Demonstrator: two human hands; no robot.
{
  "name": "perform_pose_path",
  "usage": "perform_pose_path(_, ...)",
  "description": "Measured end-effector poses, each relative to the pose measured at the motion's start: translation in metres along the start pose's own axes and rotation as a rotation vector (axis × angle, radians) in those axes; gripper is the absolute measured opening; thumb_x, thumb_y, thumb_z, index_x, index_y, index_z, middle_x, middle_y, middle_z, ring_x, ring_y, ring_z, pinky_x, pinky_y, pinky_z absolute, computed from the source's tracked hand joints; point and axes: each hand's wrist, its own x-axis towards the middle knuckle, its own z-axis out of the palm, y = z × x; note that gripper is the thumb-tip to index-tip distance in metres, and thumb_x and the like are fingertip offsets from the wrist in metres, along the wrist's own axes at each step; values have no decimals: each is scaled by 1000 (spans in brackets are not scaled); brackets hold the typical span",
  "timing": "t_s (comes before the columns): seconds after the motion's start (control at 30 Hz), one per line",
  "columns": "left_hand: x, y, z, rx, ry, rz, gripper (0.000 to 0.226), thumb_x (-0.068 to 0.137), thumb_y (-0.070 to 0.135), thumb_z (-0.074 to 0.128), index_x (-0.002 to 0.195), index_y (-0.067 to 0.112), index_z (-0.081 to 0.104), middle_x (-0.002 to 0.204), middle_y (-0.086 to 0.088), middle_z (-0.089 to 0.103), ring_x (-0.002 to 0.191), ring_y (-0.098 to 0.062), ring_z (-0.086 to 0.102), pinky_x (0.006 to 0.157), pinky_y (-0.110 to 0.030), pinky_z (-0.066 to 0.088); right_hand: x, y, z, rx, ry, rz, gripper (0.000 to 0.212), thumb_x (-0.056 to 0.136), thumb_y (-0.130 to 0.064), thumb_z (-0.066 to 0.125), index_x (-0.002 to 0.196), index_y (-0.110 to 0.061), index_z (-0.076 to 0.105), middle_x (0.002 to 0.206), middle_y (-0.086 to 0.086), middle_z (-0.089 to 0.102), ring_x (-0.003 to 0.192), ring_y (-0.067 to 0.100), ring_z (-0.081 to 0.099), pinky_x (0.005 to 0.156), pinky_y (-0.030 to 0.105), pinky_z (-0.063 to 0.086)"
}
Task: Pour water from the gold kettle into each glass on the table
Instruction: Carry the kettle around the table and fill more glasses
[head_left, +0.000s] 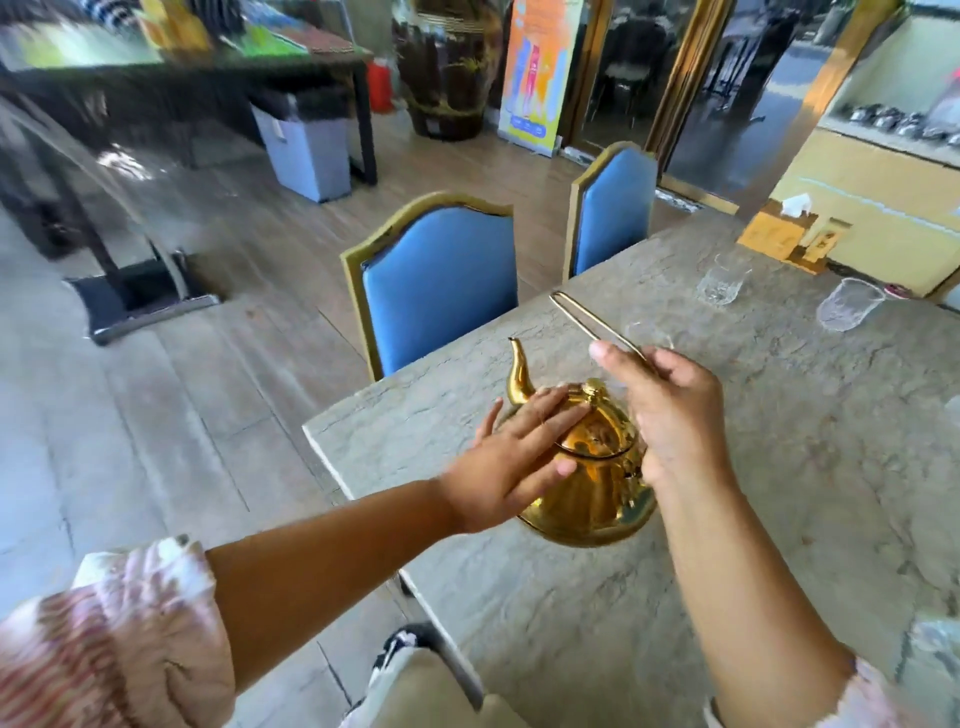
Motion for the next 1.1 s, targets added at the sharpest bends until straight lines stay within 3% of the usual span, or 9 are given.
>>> perform_pose_path(0.1,-34,-12,-12,15,88,-84,59,89,64,13,145,45,5,159,14,-3,145,-2,-10,115,-44,-14,-9,5,33,-25,-105,35,30,70,-29,82,51,-17,62,46,-10,55,53,10,48,57,27,44)
perform_pose_path(0.23,-70,-28,-31,28,174,-167,60,89,64,13,145,43,8,157,17,-3,145,-1,-10,113,-37,-15,-17,11,80,-9,-229,45,31,72,-29,81,52,-16,60,39,-13,46,40,2,38,47,19,37)
perform_pose_path(0.43,-118,-79,-77,63,283,-286,63,91,62,12,148,35,12,159,13,-1,145,-2,-8,114,-40,-13,-21,23,174,7,-406,31,37,74,-30,80,43,-23,60,35,-13,42,36,2,37,49,22,32)
perform_pose_path(0.83,-178,-252,-226,98,122,-326,61,90,63,9,148,42,5,158,17,-8,144,-2,-12,112,-38,-24,3,47,392,-131,-556,73,44,80,-43,70,42,-25,56,36,-13,43,38,2,40,50,23,31)
perform_pose_path(1.0,-177,-319,-277,60,68,-320,65,87,68,6,147,44,8,157,19,-7,143,2,-13,108,-29,-28,28,59,461,3,-558,186,47,82,-32,70,46,-18,44,37,-8,32,36,9,26,39,19,24)
perform_pose_path(1.1,-166,-358,-299,27,46,-318,66,84,72,3,145,46,9,157,21,-5,143,3,-12,110,-35,-25,49,67,497,8,-573,211,41,84,-25,69,50,-16,48,36,-7,34,34,8,28,37,16,26)
